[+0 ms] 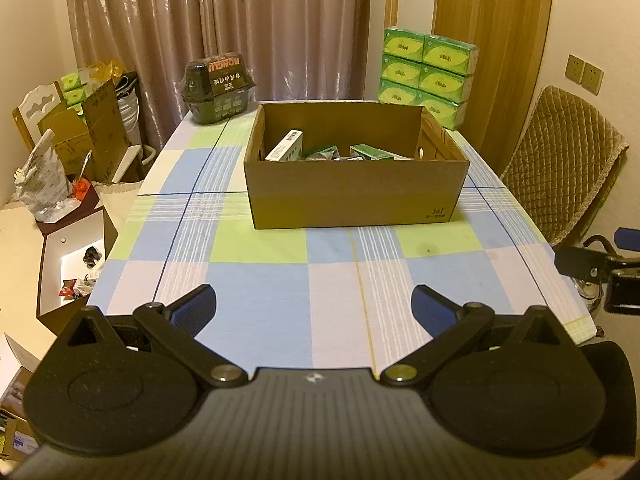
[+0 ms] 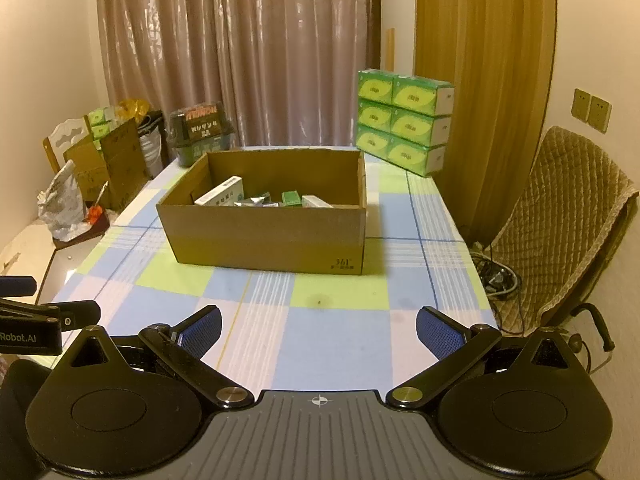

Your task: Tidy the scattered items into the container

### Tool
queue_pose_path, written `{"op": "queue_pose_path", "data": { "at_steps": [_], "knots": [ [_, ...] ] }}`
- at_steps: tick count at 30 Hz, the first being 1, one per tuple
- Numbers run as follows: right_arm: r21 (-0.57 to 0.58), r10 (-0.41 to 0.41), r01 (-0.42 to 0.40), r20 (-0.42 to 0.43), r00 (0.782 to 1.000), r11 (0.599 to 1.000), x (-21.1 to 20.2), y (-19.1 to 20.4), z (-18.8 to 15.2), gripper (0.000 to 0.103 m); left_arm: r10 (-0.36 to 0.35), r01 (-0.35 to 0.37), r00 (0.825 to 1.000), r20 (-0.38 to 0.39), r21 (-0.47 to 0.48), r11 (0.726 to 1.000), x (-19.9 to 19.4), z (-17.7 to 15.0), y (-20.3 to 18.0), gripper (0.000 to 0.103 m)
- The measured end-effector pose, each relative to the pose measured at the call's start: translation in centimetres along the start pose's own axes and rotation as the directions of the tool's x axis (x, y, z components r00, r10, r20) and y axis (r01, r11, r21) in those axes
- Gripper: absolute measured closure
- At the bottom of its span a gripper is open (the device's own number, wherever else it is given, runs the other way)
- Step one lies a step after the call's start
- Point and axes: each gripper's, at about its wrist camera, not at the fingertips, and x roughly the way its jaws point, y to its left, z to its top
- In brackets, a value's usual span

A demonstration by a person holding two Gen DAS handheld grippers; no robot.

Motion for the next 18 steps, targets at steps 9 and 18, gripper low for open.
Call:
{"op": "queue_pose_path", "data": {
  "at_steps": [9, 18],
  "knots": [
    [0.006, -0.003, 0.003, -0.013, 1.0, 1.0, 0.6, -0.3, -0.1, 0.002, -0.004, 0.004, 1.0, -0.012, -0.001, 1.0, 0.7, 0.1, 0.0, 0.001],
    [0.011, -0.003, 0.003, -0.027, 1.0, 1.0, 1.3, -0.4, -0.3, 0.002, -0.006, 0.006, 1.0, -0.024, -0.001, 1.0, 1.2, 0.1, 0.1, 0.001]
  ]
}}
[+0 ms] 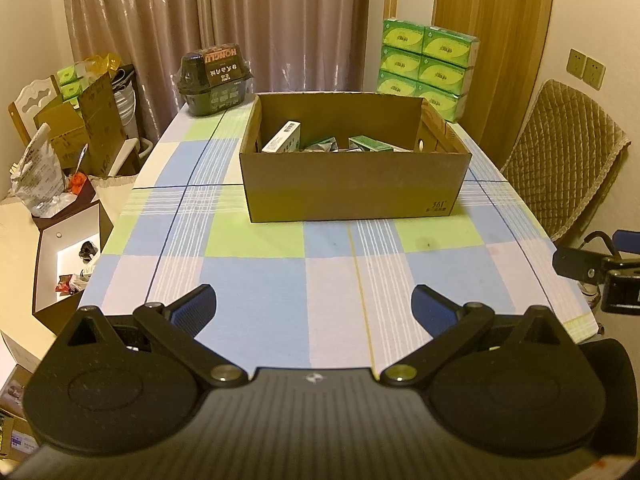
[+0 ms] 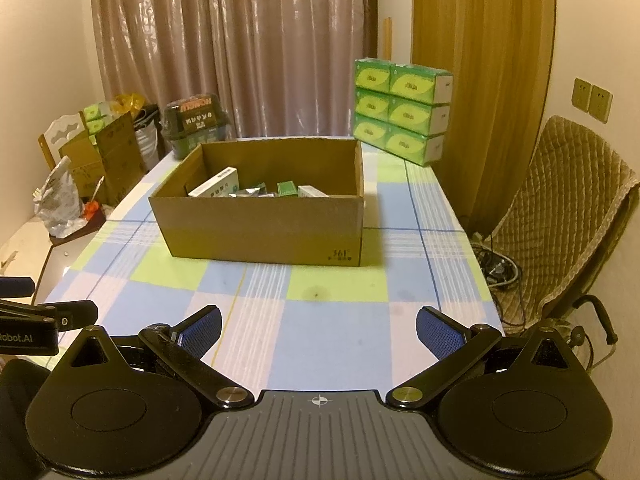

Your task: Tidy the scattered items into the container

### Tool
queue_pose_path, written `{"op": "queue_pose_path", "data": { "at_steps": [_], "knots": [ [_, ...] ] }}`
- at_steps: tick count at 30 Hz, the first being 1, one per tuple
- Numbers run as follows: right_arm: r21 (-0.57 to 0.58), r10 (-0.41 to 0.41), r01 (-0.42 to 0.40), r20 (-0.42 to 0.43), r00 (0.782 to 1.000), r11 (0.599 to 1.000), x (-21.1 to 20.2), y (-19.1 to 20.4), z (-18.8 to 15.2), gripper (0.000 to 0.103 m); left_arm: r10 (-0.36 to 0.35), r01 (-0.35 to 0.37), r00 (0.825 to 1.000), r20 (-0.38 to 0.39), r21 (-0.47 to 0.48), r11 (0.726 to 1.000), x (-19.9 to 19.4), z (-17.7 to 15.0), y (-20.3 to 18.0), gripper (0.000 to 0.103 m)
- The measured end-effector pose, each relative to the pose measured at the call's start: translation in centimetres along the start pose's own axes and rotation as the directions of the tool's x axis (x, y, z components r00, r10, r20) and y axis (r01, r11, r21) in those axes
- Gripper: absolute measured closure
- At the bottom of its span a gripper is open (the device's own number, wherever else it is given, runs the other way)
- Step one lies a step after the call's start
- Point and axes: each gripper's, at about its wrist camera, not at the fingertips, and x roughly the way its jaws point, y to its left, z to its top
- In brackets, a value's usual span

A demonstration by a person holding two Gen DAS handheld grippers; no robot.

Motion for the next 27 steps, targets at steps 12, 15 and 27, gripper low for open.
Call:
{"op": "queue_pose_path", "data": {
  "at_steps": [12, 15, 27],
  "knots": [
    [0.005, -0.006, 0.006, -0.022, 1.0, 1.0, 1.1, -0.4, -0.1, 0.002, -0.003, 0.003, 1.0, -0.019, 0.002, 1.0, 1.3, 0.2, -0.1, 0.001],
    [0.006, -0.007, 0.007, -0.027, 1.0, 1.0, 1.5, -0.5, 0.0, 0.002, -0.004, 0.005, 1.0, -0.024, 0.006, 1.0, 1.7, 0.4, -0.2, 0.001],
    [0.015, -0.01, 0.011, -0.044, 0.999, 1.0, 2.6, -1.3, 0.0, 0.002, -0.012, 0.012, 1.0, -0.016, 0.016, 1.0, 2.9, 1.1, -0.6, 0.001]
  ]
}}
